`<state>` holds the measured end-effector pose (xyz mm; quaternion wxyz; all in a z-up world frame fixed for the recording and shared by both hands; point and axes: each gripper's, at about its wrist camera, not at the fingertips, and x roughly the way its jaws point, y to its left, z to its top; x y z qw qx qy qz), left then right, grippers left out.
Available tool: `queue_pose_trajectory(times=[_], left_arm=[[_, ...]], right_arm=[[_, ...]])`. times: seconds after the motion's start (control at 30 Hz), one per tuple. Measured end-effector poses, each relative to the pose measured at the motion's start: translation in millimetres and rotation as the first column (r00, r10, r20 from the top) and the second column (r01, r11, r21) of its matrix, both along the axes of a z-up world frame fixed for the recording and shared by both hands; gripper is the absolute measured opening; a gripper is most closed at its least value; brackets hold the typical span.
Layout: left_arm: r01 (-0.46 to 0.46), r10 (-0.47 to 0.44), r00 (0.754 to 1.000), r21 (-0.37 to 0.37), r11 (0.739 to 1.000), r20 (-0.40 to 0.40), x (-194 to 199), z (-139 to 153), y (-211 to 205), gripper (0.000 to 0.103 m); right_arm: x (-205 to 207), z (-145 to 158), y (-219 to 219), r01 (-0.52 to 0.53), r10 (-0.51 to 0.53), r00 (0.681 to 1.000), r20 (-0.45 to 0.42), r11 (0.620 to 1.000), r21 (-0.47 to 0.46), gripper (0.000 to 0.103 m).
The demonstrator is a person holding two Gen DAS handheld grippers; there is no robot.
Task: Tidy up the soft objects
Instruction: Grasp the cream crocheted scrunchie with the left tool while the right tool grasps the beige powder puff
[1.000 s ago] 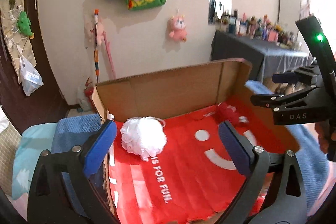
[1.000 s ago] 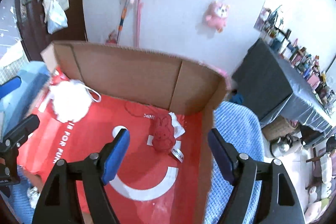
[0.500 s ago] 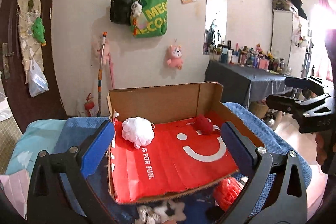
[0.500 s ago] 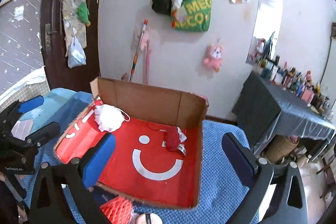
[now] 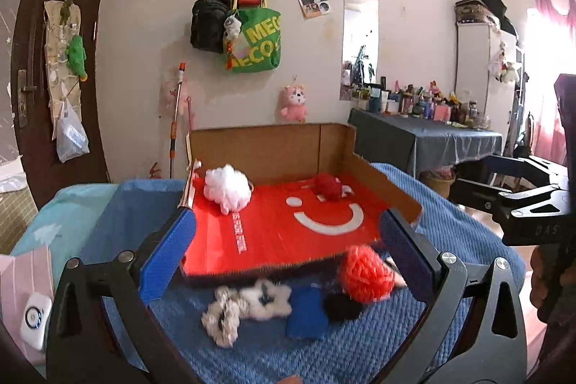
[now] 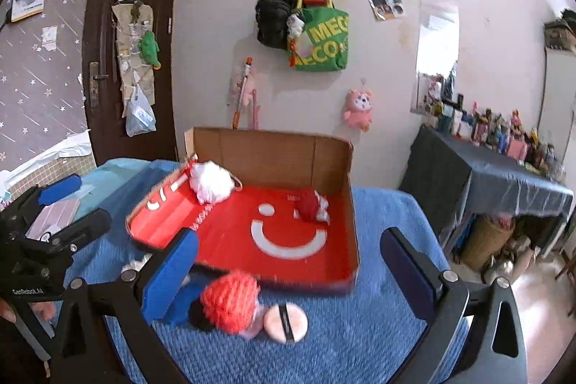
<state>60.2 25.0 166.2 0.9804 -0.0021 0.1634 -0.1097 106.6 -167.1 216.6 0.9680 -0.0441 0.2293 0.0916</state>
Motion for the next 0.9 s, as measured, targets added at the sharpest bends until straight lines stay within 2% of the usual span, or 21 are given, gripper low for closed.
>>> queue_pose_trajectory(times=[0.23,0.37,0.6,0.73,0.9], left_arm=[[-0.027,0.027,0.999,0.009,1.000,-0.025,-14.0,-28.7,0.3,0.103],[-0.026,0.026,0.997,-0.009,1.000,-0.067,-14.4,-46.7,2.1,0.103],[-0.027,0.025,0.986,-0.007,1.000,-0.165,-8.9,-85.0,0.3,0.103],[-0.026,0.023,0.976,-0.012,1.000,-0.216,-6.0,-100.9,1.2,0.103],[-0.027,0.024,0.971,-0.011,1.000,-0.237,-3.4,-106.1,0.6,0.103]], right_arm=[[-17.3,-38.3,-13.4,0.042,-0.040,0.998,-0.038,0.998,0.049,0.103],[-20.7,-63.5,-17.1,0.051,-0.045,0.996,-0.074,0.996,0.071,0.103],[-17.7,-106.1,-13.7,0.066,-0.057,0.986,-0.155,0.996,0.052,0.103],[-16.0,-121.7,-14.9,0.076,-0.065,0.980,-0.189,0.996,0.050,0.103],[-11.3,-131.7,-17.4,0.083,-0.068,0.973,-0.221,0.995,0.059,0.103]])
